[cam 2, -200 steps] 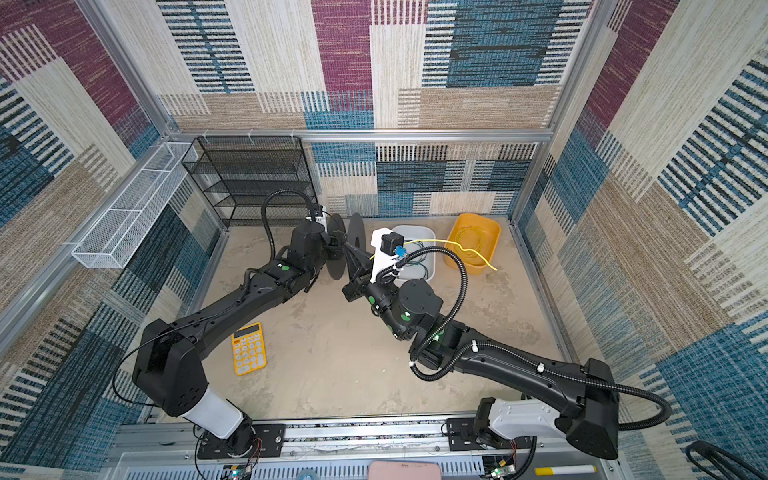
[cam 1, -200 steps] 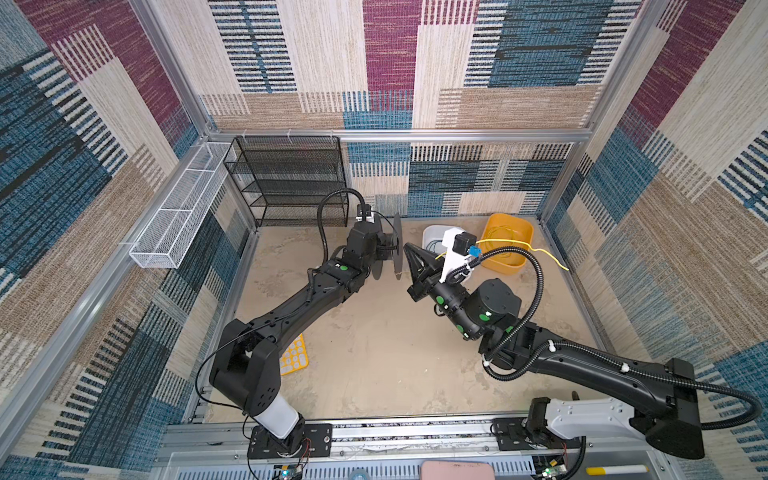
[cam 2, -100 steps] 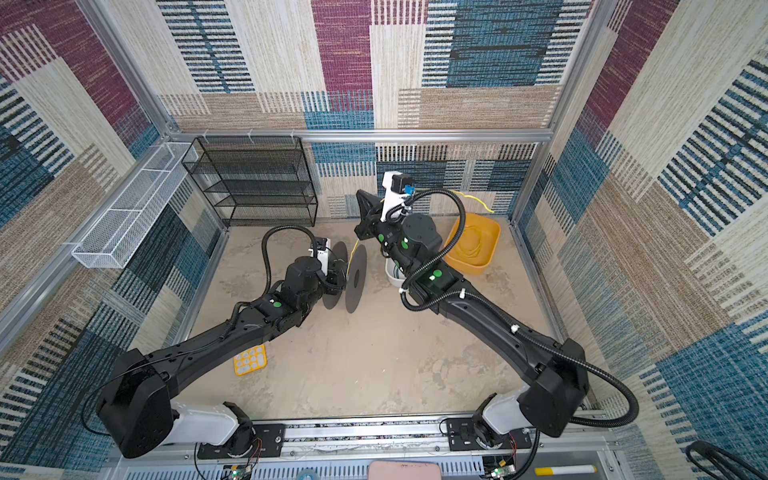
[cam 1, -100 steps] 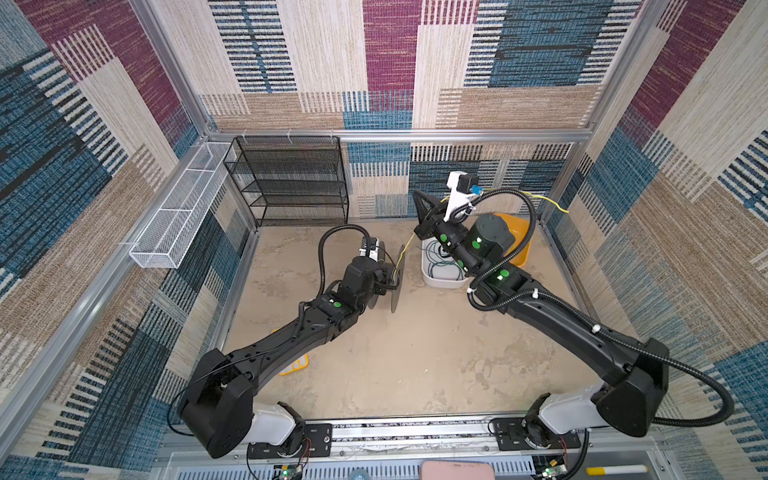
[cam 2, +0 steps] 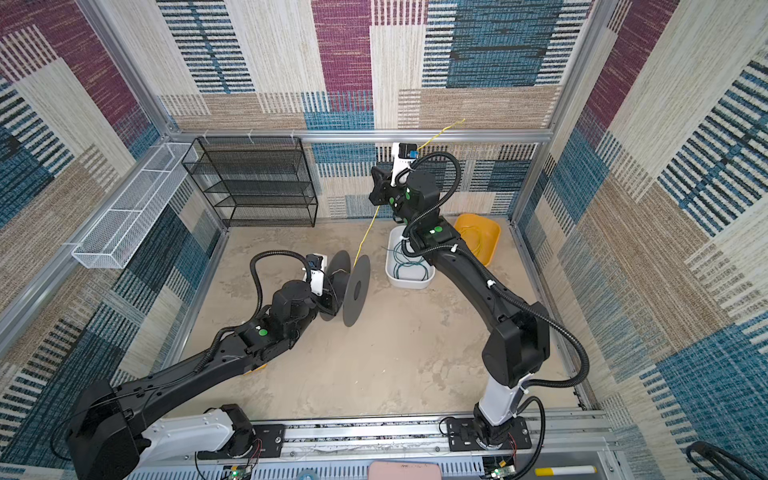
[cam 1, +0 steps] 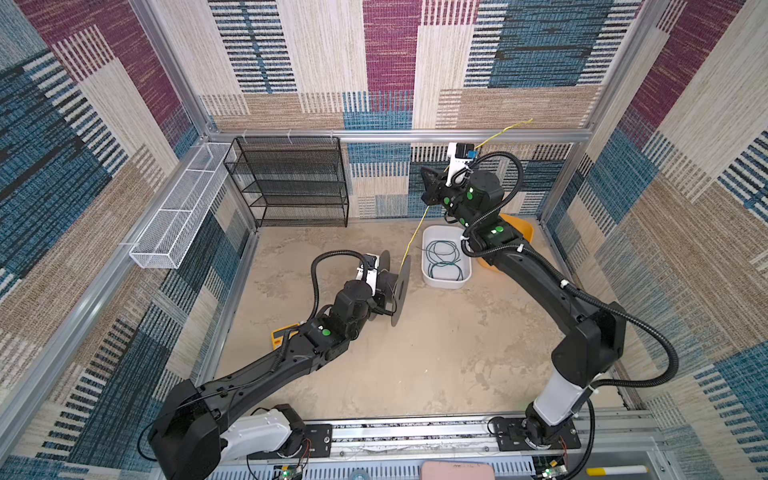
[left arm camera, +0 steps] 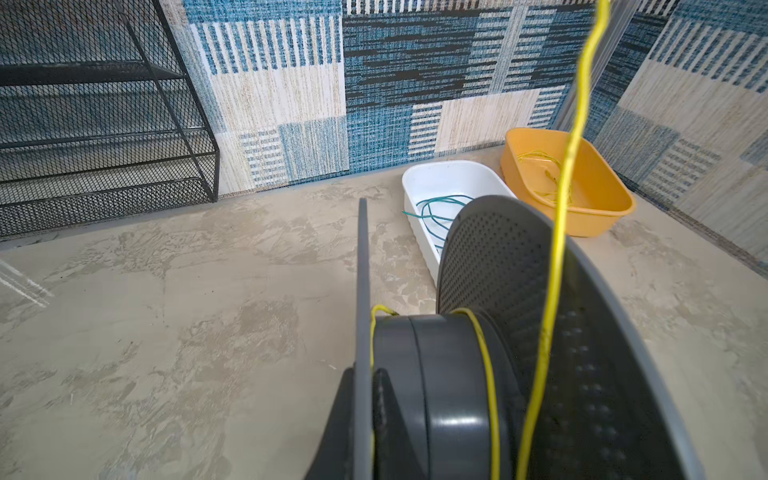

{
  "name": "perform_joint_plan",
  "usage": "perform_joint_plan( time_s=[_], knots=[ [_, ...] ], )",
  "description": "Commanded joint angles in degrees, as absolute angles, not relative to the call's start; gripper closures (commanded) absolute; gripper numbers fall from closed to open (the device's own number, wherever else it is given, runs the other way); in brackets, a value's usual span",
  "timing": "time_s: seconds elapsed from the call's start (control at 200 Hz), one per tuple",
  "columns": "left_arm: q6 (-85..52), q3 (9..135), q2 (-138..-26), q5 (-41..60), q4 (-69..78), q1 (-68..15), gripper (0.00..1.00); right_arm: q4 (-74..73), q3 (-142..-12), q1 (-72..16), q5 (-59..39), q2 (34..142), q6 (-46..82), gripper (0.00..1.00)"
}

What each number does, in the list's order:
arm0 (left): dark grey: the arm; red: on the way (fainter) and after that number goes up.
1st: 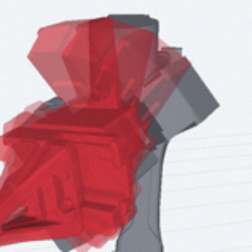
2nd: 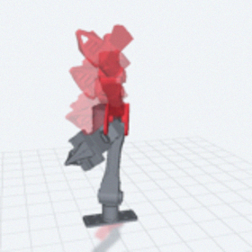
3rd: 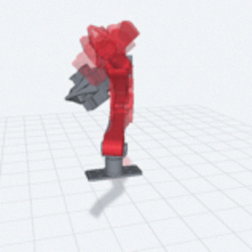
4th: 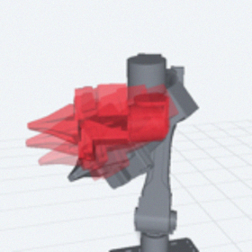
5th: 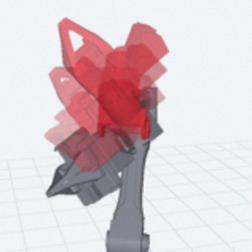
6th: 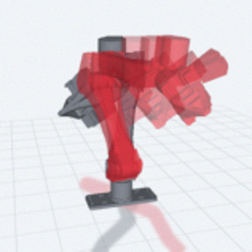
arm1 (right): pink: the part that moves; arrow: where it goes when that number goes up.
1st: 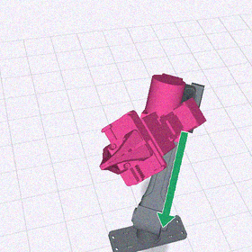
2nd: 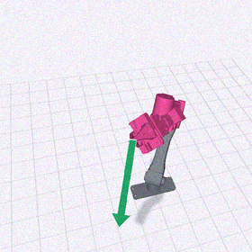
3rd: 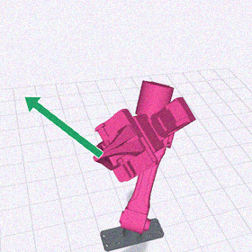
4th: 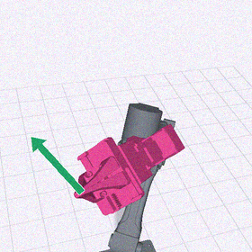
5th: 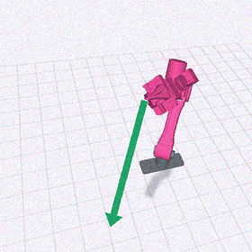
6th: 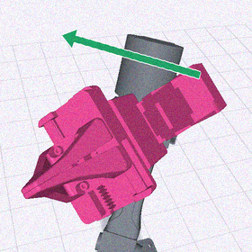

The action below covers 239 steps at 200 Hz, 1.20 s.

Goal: Wrap the cables

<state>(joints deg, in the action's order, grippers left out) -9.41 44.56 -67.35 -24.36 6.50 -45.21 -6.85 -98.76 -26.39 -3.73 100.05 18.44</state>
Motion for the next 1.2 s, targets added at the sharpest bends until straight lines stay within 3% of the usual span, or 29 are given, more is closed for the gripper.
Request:
perform_joint_plan(
  time_s=[0.0,0.451,0.761,0.946,1.192],
  knots=[
    [-4.7,43.3,-65.9,-26.1,-5.9,-46.7,1.0,-14.1,-100.7,-24.4,-2.0,101.2,18.0,1.0],
    [-6.1,45.9,-57.0,-22.3,-14.2,-49.7,1.0,-18.2,-95.0,-20.6,-2.6,106.5,18.7,1.0],
    [-6.9,43.3,-49.1,-20.0,-18.8,-50.3,1.0,-15.2,-95.0,-18.4,-8.9,111.9,19.6,1.0],
    [-7.8,46.7,-44.7,-16.7,-19.9,-50.4,1.0,-17.3,-88.2,-18.7,-7.7,112.7,21.0,1.0],
    [-4.9,54.8,-48.1,-14.2,-19.3,-50.0,1.0,-22.8,-75.7,-19.1,-7.2,110.3,23.2,1.0]
  ],
)
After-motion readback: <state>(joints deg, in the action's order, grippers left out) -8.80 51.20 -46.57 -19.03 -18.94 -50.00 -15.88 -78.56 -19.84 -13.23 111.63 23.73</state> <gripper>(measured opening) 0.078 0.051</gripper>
